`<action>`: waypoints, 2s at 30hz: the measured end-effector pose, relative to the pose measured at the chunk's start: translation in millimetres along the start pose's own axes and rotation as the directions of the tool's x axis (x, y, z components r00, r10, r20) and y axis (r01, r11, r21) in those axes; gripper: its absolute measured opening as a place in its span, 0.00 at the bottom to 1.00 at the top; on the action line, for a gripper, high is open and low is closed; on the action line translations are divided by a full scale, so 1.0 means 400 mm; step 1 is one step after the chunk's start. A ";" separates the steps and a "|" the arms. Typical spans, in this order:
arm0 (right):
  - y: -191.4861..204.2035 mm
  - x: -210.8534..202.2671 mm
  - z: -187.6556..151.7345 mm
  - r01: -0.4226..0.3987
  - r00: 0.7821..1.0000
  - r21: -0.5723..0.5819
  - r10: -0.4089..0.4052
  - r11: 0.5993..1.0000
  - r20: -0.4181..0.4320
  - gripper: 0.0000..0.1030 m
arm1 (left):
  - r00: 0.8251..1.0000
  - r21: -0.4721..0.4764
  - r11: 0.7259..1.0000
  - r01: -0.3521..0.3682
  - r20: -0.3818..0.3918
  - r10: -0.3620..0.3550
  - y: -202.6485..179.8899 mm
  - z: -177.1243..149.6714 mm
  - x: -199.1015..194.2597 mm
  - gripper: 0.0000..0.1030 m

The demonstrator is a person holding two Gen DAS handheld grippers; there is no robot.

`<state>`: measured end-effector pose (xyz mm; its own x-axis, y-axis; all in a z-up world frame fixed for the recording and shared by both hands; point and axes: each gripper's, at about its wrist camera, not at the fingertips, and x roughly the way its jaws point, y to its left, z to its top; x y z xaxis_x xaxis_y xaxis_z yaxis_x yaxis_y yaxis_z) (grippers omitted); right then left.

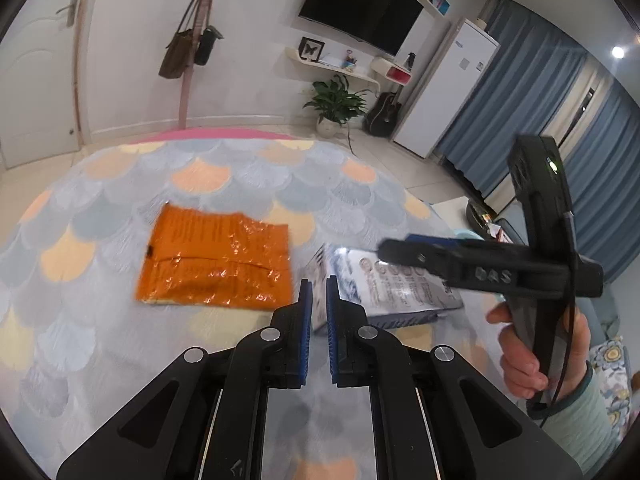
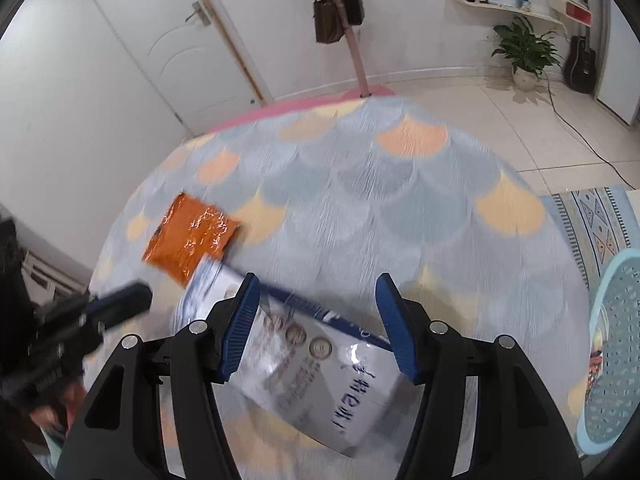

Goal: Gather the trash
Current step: 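Grasp the orange snack bag with the left tool while the right tool grasps the white-blue carton, then carry the orange bag and white-blue carton over the blue basket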

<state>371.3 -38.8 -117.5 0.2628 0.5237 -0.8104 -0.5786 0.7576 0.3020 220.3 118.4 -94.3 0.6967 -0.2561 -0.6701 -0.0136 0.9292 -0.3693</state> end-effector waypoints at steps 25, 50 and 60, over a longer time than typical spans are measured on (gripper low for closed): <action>0.123 -0.101 -0.205 0.165 0.980 -0.074 -0.155 0.983 0.124 0.53 | 0.985 -0.144 0.974 -0.175 -0.019 0.174 0.188 0.085 0.081 0.80; -0.003 -0.154 -0.250 0.110 0.979 0.107 -0.126 0.988 0.158 0.53 | 0.967 0.162 0.953 -0.255 0.028 0.254 -0.011 0.041 0.117 0.14; -0.048 -0.247 -0.259 0.110 0.959 0.167 -0.149 0.980 0.241 0.53 | 0.991 0.149 0.983 -0.104 0.104 0.089 -0.113 0.042 0.012 0.10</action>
<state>276.4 -145.4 -95.4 0.5244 0.4834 -0.7009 -0.4094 0.8650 0.2902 236.0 79.7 -70.0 0.7634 -0.1437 -0.6298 0.0214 0.9800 -0.1977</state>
